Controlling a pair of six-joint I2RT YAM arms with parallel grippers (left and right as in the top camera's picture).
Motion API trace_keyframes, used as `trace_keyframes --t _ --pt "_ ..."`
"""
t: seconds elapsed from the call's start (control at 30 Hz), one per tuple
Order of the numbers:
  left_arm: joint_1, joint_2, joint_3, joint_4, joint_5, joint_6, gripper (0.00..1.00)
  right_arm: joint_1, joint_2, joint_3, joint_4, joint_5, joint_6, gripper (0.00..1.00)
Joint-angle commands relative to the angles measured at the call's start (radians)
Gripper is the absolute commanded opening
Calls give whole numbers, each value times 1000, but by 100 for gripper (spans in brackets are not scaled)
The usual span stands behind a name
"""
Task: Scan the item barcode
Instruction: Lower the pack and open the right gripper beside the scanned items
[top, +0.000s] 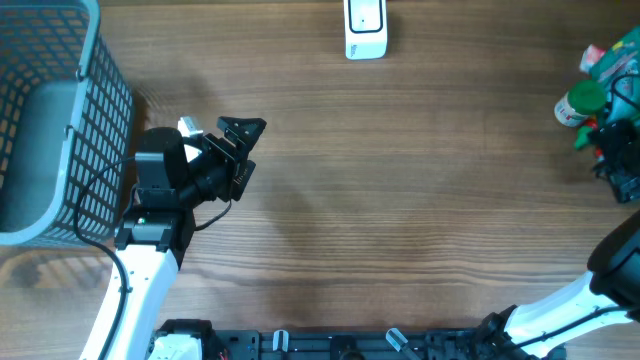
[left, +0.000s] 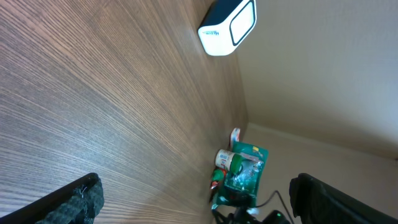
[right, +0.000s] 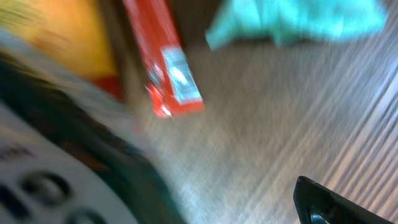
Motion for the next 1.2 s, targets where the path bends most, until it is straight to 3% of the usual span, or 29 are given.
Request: trace_keyframes --t 0.0,0.23,0.43,0.57,0.67,0.73,0.8,0.83,0.87,0.93,1.03,1.1,1.17 --pt "3 -2 3 0 -12 23 100 2 -1 0 -32 -29 11 100" --pt "3 -2 3 0 -20 23 100 -4 -79 0 -45 -96 -40 100" --pt "3 -2 3 0 -21 23 100 -20 -392 8 30 -98 -66 100" --pt "3 -2 3 0 -20 23 100 -20 -512 8 115 -39 -66 100" --pt "3 -2 3 0 -21 23 100 -20 -519 8 132 -90 -56 100" --pt "3 -2 3 0 -21 23 100 -22 -520 8 132 -240 -51 100" --pt "3 -2 3 0 -29 23 100 -19 -468 5 222 -80 12 100" --pt "3 -2 3 0 -29 23 100 -30 -435 20 217 -110 6 100" --pt "3 -2 3 0 -28 23 100 -55 -381 55 162 -262 14 100" --pt "3 -2 3 0 -28 23 100 -66 -367 64 157 -390 24 100" --pt "3 -2 3 0 -28 23 100 -64 -482 71 180 -326 -17 100" --pt "3 -2 3 0 -28 23 100 -57 -542 69 259 -60 -48 100" --pt "3 -2 3 0 -28 23 100 -78 -478 80 215 -113 -32 100"
